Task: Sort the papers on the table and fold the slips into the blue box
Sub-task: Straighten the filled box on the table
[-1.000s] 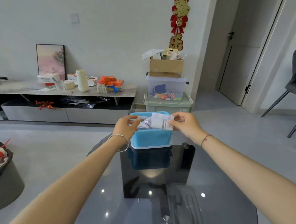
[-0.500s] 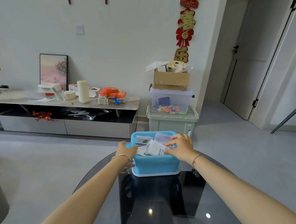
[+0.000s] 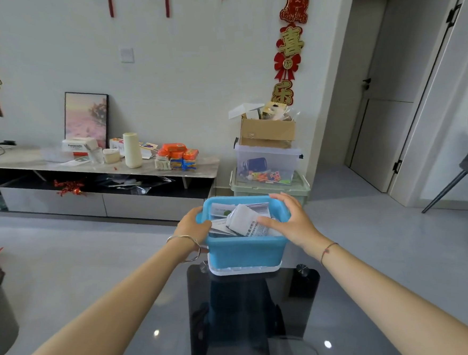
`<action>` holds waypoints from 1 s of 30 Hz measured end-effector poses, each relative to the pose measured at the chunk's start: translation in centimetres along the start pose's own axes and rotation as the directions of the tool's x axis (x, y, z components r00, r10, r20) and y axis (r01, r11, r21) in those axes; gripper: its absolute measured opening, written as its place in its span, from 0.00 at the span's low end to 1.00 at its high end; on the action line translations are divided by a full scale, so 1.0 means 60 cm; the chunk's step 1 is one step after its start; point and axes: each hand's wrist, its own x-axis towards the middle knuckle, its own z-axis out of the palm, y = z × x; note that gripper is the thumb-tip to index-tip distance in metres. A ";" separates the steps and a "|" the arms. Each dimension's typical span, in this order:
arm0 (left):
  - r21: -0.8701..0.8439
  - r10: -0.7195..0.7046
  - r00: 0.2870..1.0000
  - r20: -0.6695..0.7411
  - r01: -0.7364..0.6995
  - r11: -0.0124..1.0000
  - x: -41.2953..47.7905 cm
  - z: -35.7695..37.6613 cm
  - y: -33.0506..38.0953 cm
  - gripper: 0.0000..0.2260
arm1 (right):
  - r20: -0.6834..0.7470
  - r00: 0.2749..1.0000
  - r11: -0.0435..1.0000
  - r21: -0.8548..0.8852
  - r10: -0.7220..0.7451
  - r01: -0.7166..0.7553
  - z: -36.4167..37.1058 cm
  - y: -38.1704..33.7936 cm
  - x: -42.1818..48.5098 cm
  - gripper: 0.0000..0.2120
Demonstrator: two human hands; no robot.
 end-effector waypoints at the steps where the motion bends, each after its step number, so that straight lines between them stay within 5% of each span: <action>1: 0.004 -0.007 1.000 0.009 0.007 1.000 -0.016 -0.004 -0.002 0.19 | 0.025 1.000 1.000 -0.007 0.011 -0.011 -0.004 -0.005 -0.015 0.33; 14: 0.032 -0.111 0.989 0.099 0.108 0.994 -0.183 0.018 -0.095 0.20 | 0.291 0.950 0.988 -0.134 0.116 -0.080 0.022 0.059 -0.197 0.45; 21: 0.230 0.076 0.994 0.079 -0.093 0.969 -0.199 0.019 -0.071 0.27 | 0.262 0.965 0.993 -0.115 0.013 0.018 0.006 0.033 -0.202 0.24; 30: 0.098 -0.057 0.986 0.156 0.042 0.994 -0.136 0.009 -0.056 0.21 | 0.138 0.974 0.972 0.128 0.180 -0.198 -0.003 0.047 -0.141 0.16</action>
